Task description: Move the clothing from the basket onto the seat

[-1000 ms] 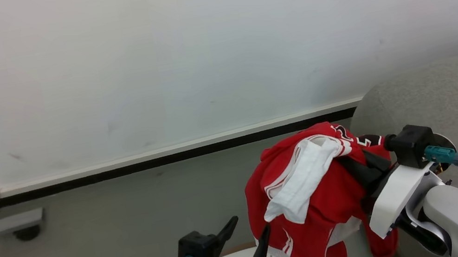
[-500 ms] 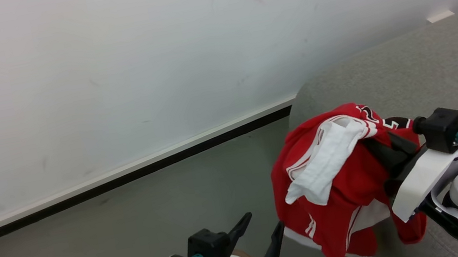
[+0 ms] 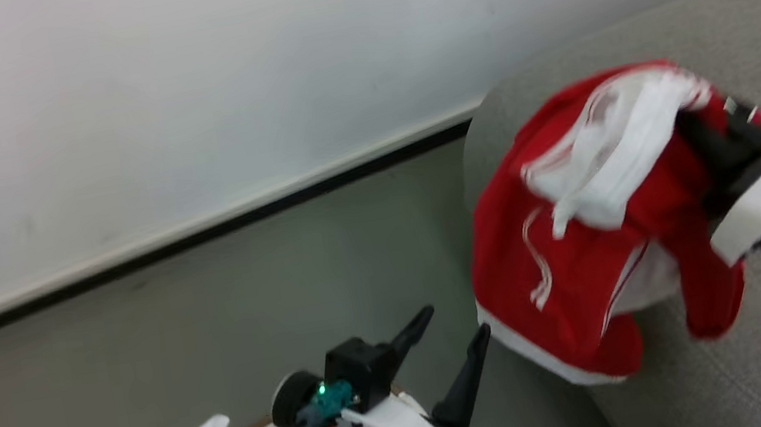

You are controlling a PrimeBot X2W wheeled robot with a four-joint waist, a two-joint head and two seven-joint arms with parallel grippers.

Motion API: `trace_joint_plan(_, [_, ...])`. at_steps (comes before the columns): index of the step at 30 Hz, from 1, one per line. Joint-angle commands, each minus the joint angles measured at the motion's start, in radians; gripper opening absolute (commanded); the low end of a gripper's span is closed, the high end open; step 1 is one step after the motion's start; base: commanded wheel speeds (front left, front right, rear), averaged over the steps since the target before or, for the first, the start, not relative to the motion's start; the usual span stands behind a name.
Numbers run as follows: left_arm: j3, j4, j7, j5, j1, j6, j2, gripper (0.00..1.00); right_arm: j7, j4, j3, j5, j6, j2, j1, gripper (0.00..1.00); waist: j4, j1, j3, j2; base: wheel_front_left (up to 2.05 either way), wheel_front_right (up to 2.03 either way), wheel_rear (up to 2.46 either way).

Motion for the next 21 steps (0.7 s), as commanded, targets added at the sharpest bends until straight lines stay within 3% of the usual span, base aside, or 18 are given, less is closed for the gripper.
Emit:
trace_joint_plan(1, [0.001, -0.007, 0.003, 0.016, -0.028, -0.004, 0.009, 1.00, 0.009, -0.009, -0.028, -0.006, -0.002, -0.012, -0.042, 0.00, 0.020, 0.0000, 0.064, 0.0000, 0.00, 0.00, 0.00])
trace_joint_plan(12, [-0.007, -0.079, 0.029, 0.055, -0.163, -0.031, 0.028, 1.00, 0.130, 0.041, -0.263, -0.064, -0.002, -0.187, -0.316, 0.00, 0.110, 0.0000, 0.279, 0.0000, 0.00, 0.00, 0.00])
trace_joint_plan(21, [-0.007, -0.149, 0.045, 0.071, -0.218, -0.033, 0.039, 1.00, 0.187, 0.224, -0.415, -0.159, -0.002, -0.305, -0.484, 0.00, 0.153, 0.0000, 0.370, 0.0000, 0.00, 0.00, 0.00])
